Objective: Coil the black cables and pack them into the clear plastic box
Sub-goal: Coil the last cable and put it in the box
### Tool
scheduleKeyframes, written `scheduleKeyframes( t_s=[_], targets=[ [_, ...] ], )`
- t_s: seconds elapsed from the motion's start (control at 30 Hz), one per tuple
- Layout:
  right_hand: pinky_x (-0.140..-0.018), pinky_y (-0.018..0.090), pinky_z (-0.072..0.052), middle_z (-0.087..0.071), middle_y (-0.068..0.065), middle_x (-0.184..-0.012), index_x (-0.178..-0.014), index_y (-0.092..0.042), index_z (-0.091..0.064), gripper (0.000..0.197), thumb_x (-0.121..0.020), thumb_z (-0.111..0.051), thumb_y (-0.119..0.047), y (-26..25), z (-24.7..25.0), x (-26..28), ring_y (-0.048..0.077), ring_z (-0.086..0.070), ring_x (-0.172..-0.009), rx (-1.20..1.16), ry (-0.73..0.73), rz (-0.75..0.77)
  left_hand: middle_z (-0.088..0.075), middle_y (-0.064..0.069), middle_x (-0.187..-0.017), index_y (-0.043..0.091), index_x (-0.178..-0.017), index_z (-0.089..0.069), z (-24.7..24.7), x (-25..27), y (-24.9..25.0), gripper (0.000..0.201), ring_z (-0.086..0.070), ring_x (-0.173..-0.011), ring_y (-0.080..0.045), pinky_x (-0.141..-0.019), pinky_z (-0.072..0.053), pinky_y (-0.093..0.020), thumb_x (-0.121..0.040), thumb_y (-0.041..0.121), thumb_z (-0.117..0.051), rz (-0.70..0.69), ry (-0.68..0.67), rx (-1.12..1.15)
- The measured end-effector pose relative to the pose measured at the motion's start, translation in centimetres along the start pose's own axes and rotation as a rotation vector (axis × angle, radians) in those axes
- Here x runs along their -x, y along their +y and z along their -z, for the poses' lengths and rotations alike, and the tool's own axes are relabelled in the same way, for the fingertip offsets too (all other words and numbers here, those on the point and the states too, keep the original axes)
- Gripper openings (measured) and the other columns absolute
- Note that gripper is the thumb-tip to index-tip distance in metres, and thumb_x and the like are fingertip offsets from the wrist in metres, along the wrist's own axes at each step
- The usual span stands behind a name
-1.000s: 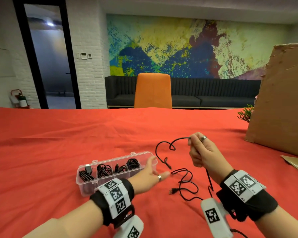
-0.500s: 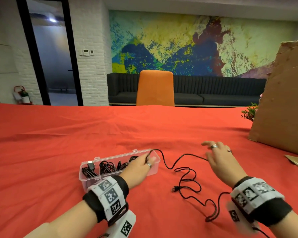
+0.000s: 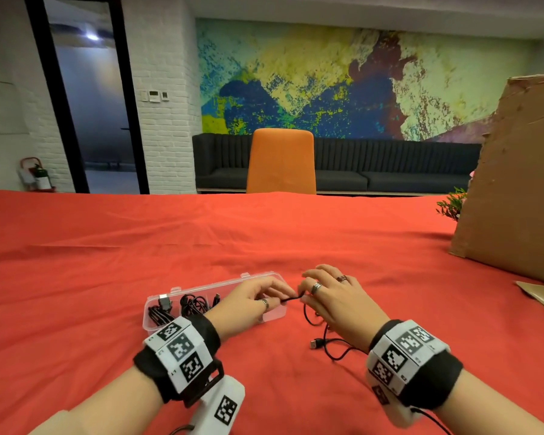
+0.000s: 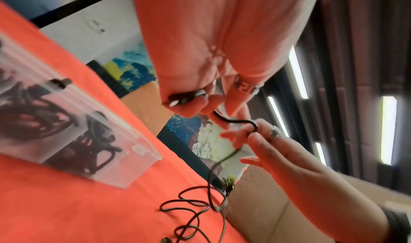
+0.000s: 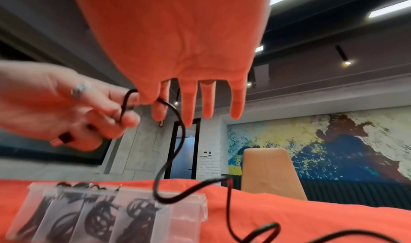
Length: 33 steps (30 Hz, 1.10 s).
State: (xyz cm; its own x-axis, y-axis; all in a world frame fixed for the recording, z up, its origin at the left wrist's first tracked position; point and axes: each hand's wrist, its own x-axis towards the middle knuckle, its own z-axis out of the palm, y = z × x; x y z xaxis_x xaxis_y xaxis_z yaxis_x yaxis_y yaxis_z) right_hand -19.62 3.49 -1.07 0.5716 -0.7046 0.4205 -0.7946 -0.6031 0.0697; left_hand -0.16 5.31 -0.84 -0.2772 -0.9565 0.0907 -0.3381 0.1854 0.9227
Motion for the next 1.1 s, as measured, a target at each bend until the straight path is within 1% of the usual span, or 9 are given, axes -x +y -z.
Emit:
scheduleKeyframes(
  t_s=[0.1, 0.23, 0.33, 0.53, 0.73, 0.83, 0.93, 1.03, 1.1],
  targets=[
    [-0.076, 0.026, -0.036, -0.059, -0.004, -0.092, -0.096, -0.018, -0.055, 0.054, -0.088, -0.023, -0.060, 0.5, 1.0, 0.0, 0.015, -0.051, -0.091, -0.258, -0.105, -0.053, -0.049, -0.005, -0.069, 0.017, -0.091, -0.062, 0.6, 0.1, -0.5, 0.028, -0.034, -0.039, -0.003, -0.040, -0.027, -0.014, -0.097, 0.001, -0.040, 0.103, 0.062, 0.038],
    [-0.058, 0.017, -0.037, -0.061, -0.006, -0.062, -0.074, -0.005, -0.054, 0.037, -0.092, -0.051, -0.036, 0.9, 1.6, 0.4, 0.003, -0.048, -0.054, -0.631, -0.205, -0.155, -0.040, 0.011, -0.044, 0.021, -0.058, -0.054, 0.9, 0.3, -0.7, 0.042, -0.034, -0.040, -0.004, -0.044, -0.027, -0.016, -0.098, 0.030, -0.044, 0.219, 0.025, -0.169],
    [-0.061, 0.026, -0.044, -0.054, 0.000, -0.059, -0.068, -0.013, -0.045, 0.032, -0.096, -0.046, -0.029, 1.2, 1.9, 0.7, 0.008, -0.056, -0.054, -0.789, -0.208, -0.210, -0.029, 0.010, -0.043, 0.021, -0.060, -0.037, 0.8, -0.1, -0.3, 0.041, -0.025, -0.037, -0.006, -0.044, -0.022, -0.019, -0.095, 0.040, -0.047, 0.320, 0.085, 0.231],
    [-0.063, 0.036, -0.044, -0.047, -0.007, -0.061, -0.076, -0.037, -0.037, 0.023, -0.099, -0.032, -0.034, -1.5, 1.4, 0.6, 0.012, -0.049, -0.057, -0.674, -0.062, -0.067, -0.069, -0.009, -0.077, 0.007, -0.091, -0.055, 0.0, -0.7, 1.8, 0.014, -0.069, -0.078, -0.027, -0.066, -0.059, -0.038, -0.086, 0.019, -0.062, 0.245, 0.102, 0.848],
    [-0.074, 0.038, -0.050, -0.066, -0.004, -0.083, -0.111, -0.040, -0.041, 0.018, -0.093, -0.043, -0.043, -1.4, 0.4, 1.0, 0.017, -0.064, -0.075, -0.420, -0.228, -0.007, -0.036, 0.004, -0.050, 0.014, -0.067, -0.038, 1.0, -0.7, 1.8, 0.029, -0.033, -0.035, -0.006, -0.061, -0.059, -0.039, -0.096, 0.011, -0.045, 0.097, 0.188, 0.997],
    [-0.090, 0.031, -0.042, -0.071, -0.004, -0.088, -0.100, -0.028, -0.055, 0.036, -0.092, -0.027, -0.050, 0.6, -0.7, 1.8, 0.017, -0.063, -0.092, -0.002, -0.234, 0.046, -0.025, 0.005, -0.051, 0.017, -0.066, -0.031, 2.3, -0.2, 1.9, 0.033, -0.020, -0.035, -0.006, -0.040, -0.041, -0.022, -0.097, 0.012, -0.044, 0.082, 0.242, 0.831],
    [-0.074, 0.028, -0.049, -0.063, -0.004, -0.054, -0.061, -0.025, -0.053, 0.069, -0.094, -0.001, -0.055, 1.9, -0.4, 1.8, 0.014, -0.064, -0.061, 0.137, -0.149, 0.014, -0.027, 0.006, -0.054, 0.018, -0.074, -0.036, 2.8, 0.2, 2.0, 0.026, -0.019, -0.042, -0.007, -0.037, -0.025, -0.018, -0.095, 0.012, -0.049, 0.123, 0.226, 0.480],
    [-0.075, 0.032, -0.040, -0.067, 0.004, -0.074, -0.074, -0.024, -0.046, 0.086, -0.072, 0.028, -0.068, 1.3, 0.5, 1.4, 0.026, -0.062, -0.079, 0.085, -0.131, 0.013, -0.036, 0.007, -0.063, 0.017, -0.096, -0.053, 1.9, 0.9, 2.5, 0.021, -0.029, -0.043, -0.005, -0.043, -0.024, -0.020, -0.083, 0.022, -0.068, 0.163, 0.086, 0.139],
    [-0.063, 0.031, -0.035, -0.067, 0.005, -0.078, -0.078, -0.021, -0.051, 0.083, -0.073, 0.017, -0.068, 0.7, 0.9, 0.7, 0.027, -0.061, -0.081, 0.144, -0.055, -0.016, -0.042, 0.010, -0.074, 0.021, -0.104, -0.058, 1.1, 1.4, 2.6, 0.040, -0.042, -0.057, -0.003, -0.054, -0.035, -0.019, -0.072, 0.035, -0.077, 0.149, -0.084, -0.211]
  ],
)
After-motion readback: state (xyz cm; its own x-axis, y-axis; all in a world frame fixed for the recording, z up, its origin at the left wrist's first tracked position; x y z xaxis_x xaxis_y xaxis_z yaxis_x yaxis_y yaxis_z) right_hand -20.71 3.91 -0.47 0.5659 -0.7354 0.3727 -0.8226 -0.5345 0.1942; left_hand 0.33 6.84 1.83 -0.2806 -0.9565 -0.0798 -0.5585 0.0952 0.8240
